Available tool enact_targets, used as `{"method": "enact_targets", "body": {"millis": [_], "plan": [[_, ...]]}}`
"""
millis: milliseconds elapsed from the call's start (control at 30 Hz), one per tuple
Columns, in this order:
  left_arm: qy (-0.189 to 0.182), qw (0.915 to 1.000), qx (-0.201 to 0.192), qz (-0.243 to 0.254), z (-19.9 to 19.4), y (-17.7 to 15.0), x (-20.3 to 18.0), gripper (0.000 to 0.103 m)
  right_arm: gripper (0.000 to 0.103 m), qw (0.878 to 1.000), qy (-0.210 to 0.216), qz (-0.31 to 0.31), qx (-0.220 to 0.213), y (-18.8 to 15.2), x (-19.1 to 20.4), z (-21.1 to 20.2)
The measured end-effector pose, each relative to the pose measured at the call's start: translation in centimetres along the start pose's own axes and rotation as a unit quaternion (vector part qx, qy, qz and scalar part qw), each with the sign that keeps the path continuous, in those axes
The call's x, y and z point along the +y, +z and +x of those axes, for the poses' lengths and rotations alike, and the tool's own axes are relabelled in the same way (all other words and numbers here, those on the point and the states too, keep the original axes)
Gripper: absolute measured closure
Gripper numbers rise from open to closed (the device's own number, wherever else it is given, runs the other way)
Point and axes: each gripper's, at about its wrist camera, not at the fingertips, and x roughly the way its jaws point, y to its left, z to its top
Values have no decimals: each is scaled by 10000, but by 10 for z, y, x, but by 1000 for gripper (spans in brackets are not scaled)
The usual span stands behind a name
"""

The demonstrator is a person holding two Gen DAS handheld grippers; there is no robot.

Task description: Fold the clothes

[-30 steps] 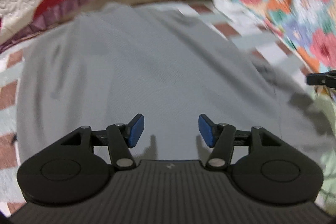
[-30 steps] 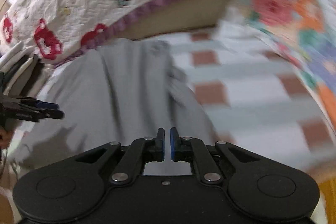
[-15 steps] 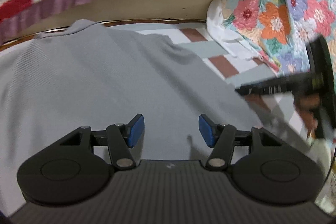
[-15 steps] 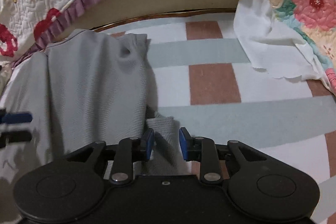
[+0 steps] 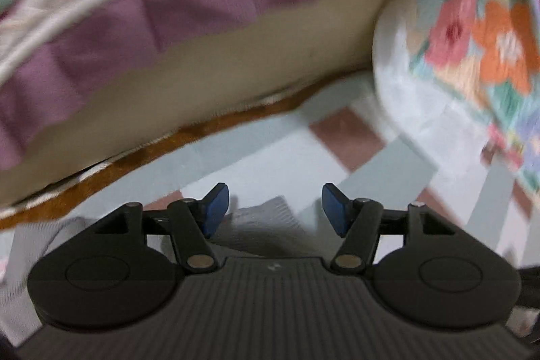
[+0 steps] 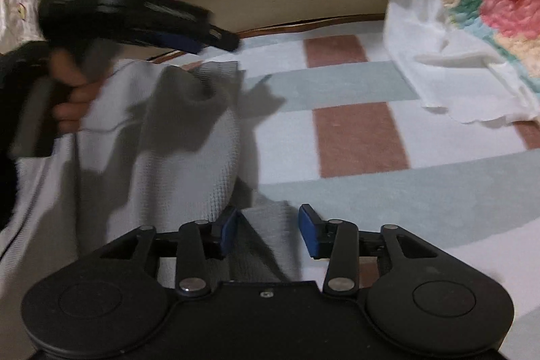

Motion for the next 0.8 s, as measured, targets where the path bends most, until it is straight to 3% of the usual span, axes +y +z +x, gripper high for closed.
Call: {"method": "enact_targets", "body": {"millis": [33, 333, 567, 600, 700, 800], "plan": [[-16, 10000, 60, 51, 1, -4, 2, 43, 95, 10000, 51, -2, 26, 1, 0, 0], [-527, 9983, -254, -73, -20, -42, 30, 43, 96, 9932, -518, 630, -835, 0, -16, -42], [-662, 9971, -373, 21, -21, -46, 28, 42, 96, 9873, -545, 672, -1332, 3, -16, -57], [-701, 9968, -370, 51, -21, -46, 26, 45, 96, 9865, -555, 654, -1392, 3, -16, -60], [-754, 9953, -342, 506, -22, -48, 12, 100, 96, 9851, -608, 599, -1490, 2, -17, -69], [-770, 9931, -704, 529, -38, -48, 4, 100, 96, 9854, -774, 556, -1412, -1, -23, -66]]}}
